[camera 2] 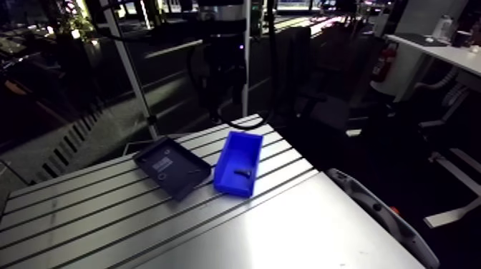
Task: Pick up the M10 bolt from the tray and put it into the blue bin.
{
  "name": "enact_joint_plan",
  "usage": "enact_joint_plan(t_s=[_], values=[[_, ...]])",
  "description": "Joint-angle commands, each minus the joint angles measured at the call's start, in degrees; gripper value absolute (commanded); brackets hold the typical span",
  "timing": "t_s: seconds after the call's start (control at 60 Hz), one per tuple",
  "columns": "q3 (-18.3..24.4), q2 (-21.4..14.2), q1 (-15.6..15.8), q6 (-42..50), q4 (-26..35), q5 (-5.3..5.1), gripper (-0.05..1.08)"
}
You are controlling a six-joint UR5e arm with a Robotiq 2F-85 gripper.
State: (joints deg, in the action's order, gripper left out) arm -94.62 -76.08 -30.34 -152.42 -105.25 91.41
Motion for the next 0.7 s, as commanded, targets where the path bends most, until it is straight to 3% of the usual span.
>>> enact_joint_plan(t_s=[0.017, 0.117, 0.383, 0.6, 0.7], values=[[9.92, -2.27, 3.7, 24.28, 10.94, 1.55, 0.01], [12.66, -2.27, 6.5, 32.04, 13.76, 2.04, 0.01], [18.02, -1.59, 11.89, 46.09, 20.32, 2.06, 0.01], [21.23, -0.96, 15.38, 51.96, 23.48, 2.49, 0.01], [22.03, -0.95, 18.62, 54.67, 23.82, 2.51, 0.01]])
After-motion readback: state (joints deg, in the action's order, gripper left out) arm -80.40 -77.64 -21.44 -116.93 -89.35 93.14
